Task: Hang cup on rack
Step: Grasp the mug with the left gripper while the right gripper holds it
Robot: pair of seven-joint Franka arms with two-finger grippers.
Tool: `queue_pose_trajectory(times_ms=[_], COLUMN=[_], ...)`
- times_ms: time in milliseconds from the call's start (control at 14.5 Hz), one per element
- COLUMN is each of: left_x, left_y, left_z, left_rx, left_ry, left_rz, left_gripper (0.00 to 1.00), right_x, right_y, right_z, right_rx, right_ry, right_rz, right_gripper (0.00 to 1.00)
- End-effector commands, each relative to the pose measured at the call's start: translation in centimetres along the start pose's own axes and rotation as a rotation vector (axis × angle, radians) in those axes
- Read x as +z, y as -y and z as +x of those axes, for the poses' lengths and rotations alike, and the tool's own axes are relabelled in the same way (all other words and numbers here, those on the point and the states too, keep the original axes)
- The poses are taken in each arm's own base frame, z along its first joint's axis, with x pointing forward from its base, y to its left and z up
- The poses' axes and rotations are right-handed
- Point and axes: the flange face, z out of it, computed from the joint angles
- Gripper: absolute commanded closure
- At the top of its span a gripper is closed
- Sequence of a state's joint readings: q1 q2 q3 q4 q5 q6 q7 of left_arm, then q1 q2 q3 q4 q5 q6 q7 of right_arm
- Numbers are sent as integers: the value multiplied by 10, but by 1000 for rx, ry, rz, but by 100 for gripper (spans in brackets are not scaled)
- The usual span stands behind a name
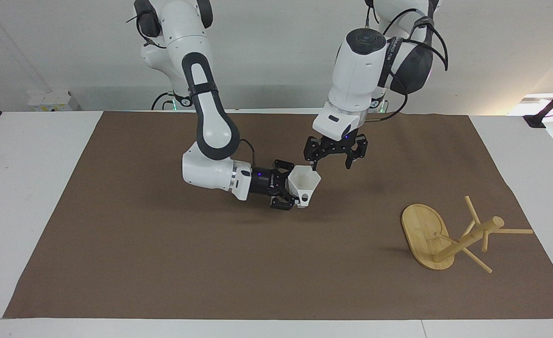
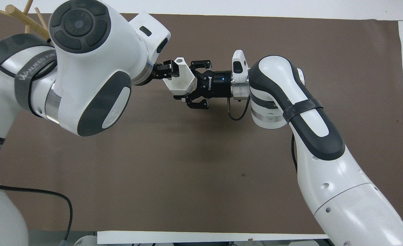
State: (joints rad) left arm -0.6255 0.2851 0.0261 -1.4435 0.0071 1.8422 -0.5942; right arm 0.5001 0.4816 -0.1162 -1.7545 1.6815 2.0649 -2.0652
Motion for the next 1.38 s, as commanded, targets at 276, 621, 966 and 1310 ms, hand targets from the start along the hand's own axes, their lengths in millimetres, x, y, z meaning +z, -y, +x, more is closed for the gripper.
queue_pose_trajectory(times_ms=[276, 621, 966, 1310], left_x=[25, 35, 35, 32], left_y=[-13, -15, -12, -12], left_z=[-11, -20, -16, -8], left_rx=[-100, -174, -192, -259], left_ry=[50, 114, 100, 57], left_rz=[-26, -74, -78, -100], left_gripper=[99, 100, 100, 100], right_x=[-3, -3, -6, -10], right_y=[4, 4, 2, 1], right_z=[4, 2, 2, 1], right_rx=[28, 35, 36, 38], right_ry=[-12, -9, -10, -9], right_rz=[-23, -25, -30, -33], right_gripper=[67, 66, 14, 0])
